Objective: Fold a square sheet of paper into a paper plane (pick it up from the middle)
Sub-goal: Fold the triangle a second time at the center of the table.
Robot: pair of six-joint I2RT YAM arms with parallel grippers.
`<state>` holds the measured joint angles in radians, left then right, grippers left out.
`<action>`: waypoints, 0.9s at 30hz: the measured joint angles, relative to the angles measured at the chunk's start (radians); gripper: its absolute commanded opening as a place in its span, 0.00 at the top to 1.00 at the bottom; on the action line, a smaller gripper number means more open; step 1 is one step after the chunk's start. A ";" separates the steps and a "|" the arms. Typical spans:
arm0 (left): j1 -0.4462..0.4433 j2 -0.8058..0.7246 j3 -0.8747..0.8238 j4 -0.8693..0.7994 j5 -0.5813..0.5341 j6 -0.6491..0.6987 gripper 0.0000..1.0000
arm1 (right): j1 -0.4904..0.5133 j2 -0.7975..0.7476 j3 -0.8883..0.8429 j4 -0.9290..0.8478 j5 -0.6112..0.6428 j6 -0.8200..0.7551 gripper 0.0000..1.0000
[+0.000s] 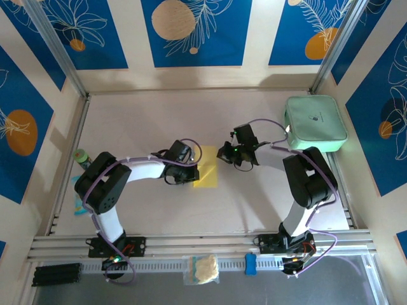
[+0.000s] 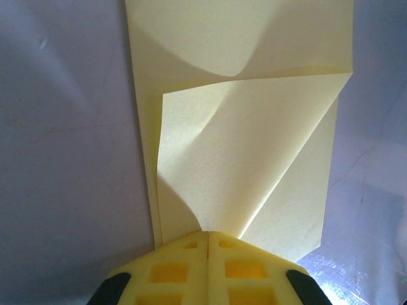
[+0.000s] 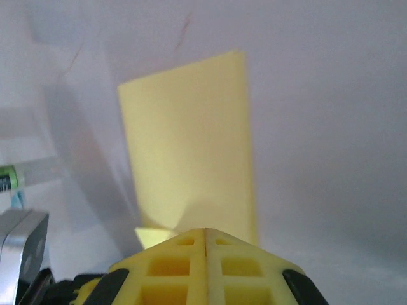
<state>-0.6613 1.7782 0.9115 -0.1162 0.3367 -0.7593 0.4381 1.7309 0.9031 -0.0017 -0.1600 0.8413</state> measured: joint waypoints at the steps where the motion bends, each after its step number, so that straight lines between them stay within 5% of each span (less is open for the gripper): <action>1: 0.000 0.000 0.002 -0.006 0.000 0.003 1.00 | 0.017 0.004 -0.002 0.005 -0.005 0.004 1.00; 9: 0.000 -0.001 0.021 -0.058 0.002 0.013 1.00 | 0.054 0.106 -0.002 0.034 -0.046 0.031 1.00; 17: 0.003 -0.006 0.036 -0.060 0.042 0.027 0.89 | 0.058 0.119 0.013 0.035 -0.049 0.030 1.00; 27: 0.003 0.029 0.085 0.033 0.113 0.006 0.91 | 0.060 0.121 0.013 0.037 -0.046 0.031 1.00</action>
<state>-0.6586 1.8076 0.9962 -0.0830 0.4496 -0.7532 0.4980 1.8519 0.9157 0.0353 -0.2062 0.8719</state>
